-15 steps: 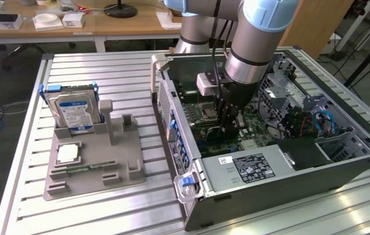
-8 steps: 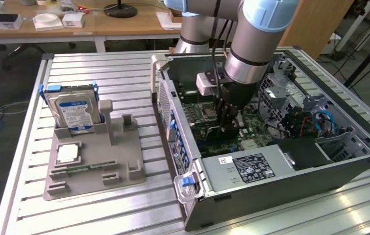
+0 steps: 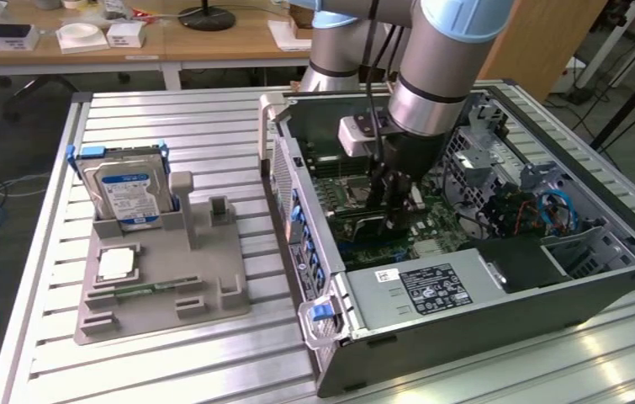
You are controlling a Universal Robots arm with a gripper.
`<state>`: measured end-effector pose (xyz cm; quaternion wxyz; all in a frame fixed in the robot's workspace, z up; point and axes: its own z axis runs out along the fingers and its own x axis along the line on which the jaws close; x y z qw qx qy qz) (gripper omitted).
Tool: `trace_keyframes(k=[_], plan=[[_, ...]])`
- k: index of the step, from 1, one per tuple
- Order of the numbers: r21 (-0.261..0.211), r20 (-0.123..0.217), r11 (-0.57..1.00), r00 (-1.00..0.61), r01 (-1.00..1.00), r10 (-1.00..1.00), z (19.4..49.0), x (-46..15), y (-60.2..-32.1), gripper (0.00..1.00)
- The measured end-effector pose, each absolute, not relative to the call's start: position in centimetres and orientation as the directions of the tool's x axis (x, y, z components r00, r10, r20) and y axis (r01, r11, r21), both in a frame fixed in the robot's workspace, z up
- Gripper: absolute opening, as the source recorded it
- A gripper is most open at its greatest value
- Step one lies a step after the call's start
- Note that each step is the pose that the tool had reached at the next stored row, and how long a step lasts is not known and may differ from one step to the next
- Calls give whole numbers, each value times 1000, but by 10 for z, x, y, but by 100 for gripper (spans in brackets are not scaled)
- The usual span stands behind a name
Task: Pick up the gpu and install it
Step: 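Insert the gpu into the slot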
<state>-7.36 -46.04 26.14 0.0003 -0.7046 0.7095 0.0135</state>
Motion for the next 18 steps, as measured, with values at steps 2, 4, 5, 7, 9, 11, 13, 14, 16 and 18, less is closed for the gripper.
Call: trace_keyframes(k=[2, 4, 5, 7, 9, 11, 13, 14, 16, 18], plan=[[19, -19, 7, -7, -1000, -1000, 269, -74, -460, 56], [19, -20, 7, -7, -1000, -1000, 270, -74, -460, 56], [19, -20, 7, -7, -1000, -1000, 270, -74, -460, 56], [19, -20, 7, -7, -1000, -1000, 271, -74, -460, 55], [19, -19, 7, -7, -1000, -1000, 271, -74, -460, 49], [19, -20, 7, -7, -1000, -1000, 271, -74, -460, 37], [19, -20, 7, -7, -1000, -1000, 271, -74, -460, 31], [19, -19, 7, -7, -1000, -1000, 271, -74, -460, 25], [19, -20, 7, -7, -1000, -1000, 271, -74, -460, 20], [19, -19, 7, -7, -1000, -1000, 271, -74, -460, 20]])
